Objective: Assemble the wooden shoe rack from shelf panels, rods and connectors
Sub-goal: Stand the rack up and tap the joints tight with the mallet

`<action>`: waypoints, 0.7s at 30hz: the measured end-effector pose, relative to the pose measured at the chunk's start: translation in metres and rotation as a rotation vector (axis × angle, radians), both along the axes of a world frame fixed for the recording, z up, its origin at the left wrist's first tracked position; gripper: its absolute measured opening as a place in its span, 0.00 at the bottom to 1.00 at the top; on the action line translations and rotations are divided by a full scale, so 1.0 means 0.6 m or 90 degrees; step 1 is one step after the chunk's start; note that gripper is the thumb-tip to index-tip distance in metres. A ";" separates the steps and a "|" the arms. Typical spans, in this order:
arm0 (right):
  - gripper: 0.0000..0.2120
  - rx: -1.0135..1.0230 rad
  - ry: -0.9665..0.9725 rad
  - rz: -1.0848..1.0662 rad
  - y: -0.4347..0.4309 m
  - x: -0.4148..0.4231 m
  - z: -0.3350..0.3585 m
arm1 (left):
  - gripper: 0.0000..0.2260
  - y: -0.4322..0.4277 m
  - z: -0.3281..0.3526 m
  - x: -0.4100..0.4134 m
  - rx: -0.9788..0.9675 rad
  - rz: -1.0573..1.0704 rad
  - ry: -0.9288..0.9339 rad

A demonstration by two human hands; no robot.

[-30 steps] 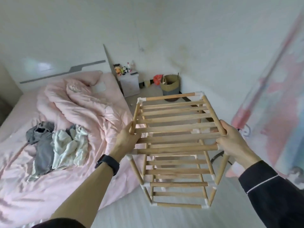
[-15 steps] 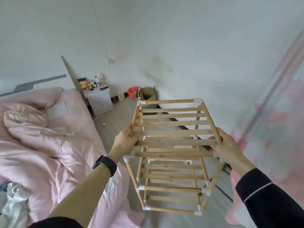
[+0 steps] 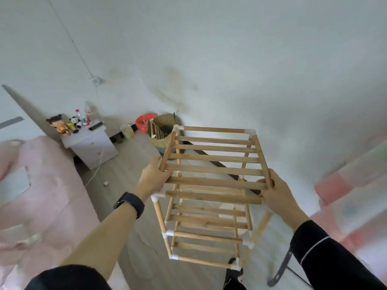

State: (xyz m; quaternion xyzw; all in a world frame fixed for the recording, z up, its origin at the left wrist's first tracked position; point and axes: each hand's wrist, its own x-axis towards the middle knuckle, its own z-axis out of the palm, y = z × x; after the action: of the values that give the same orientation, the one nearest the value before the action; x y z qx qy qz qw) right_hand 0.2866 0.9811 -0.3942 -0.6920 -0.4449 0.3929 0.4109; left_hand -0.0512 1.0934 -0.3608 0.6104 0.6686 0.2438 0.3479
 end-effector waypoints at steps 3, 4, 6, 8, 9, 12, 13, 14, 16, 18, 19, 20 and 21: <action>0.20 -0.030 0.005 -0.003 0.131 0.026 -0.046 | 0.19 0.137 -0.042 0.031 -0.029 0.000 0.029; 0.21 -0.037 0.010 -0.009 0.166 0.030 -0.057 | 0.20 0.178 -0.052 0.040 -0.041 -0.003 0.033; 0.22 -0.057 0.015 -0.023 0.228 0.037 -0.078 | 0.21 0.254 -0.069 0.053 -0.063 -0.007 0.048; 0.24 -0.078 0.020 -0.039 0.284 0.040 -0.097 | 0.19 0.324 -0.086 0.062 -0.080 -0.013 0.055; 0.24 -0.087 0.025 -0.045 0.314 0.042 -0.107 | 0.17 0.361 -0.094 0.068 -0.097 -0.020 0.058; 0.24 -0.107 0.039 -0.070 0.398 0.039 -0.141 | 0.10 0.477 -0.127 0.080 -0.151 -0.044 0.070; 0.24 -0.110 0.048 -0.081 0.422 0.035 -0.152 | 0.09 0.513 -0.140 0.084 -0.166 -0.053 0.073; 0.24 -0.113 0.057 -0.094 0.446 0.030 -0.164 | 0.08 0.550 -0.154 0.086 -0.181 -0.063 0.075; 0.23 -0.125 0.071 -0.121 0.493 0.018 -0.189 | 0.08 0.621 -0.187 0.090 -0.215 -0.075 0.066; 0.26 -0.145 0.073 -0.147 0.540 0.002 -0.214 | 0.09 0.695 -0.221 0.093 -0.260 -0.079 0.040; 0.28 -0.159 0.072 -0.164 0.560 -0.008 -0.228 | 0.10 0.732 -0.238 0.095 -0.281 -0.083 0.031; 0.29 -0.171 0.070 -0.188 0.581 -0.018 -0.243 | 0.09 0.768 -0.256 0.097 -0.295 -0.097 0.030; 0.31 -0.184 0.071 -0.216 0.600 -0.028 -0.260 | 0.08 0.802 -0.272 0.100 -0.308 -0.121 0.034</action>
State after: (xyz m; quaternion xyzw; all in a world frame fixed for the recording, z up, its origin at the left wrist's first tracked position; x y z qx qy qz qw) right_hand 0.2700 1.3411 -0.5502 -0.7858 -0.2380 0.4152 0.3917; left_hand 0.0088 1.5745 -0.5242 0.5757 0.6561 0.0273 0.4872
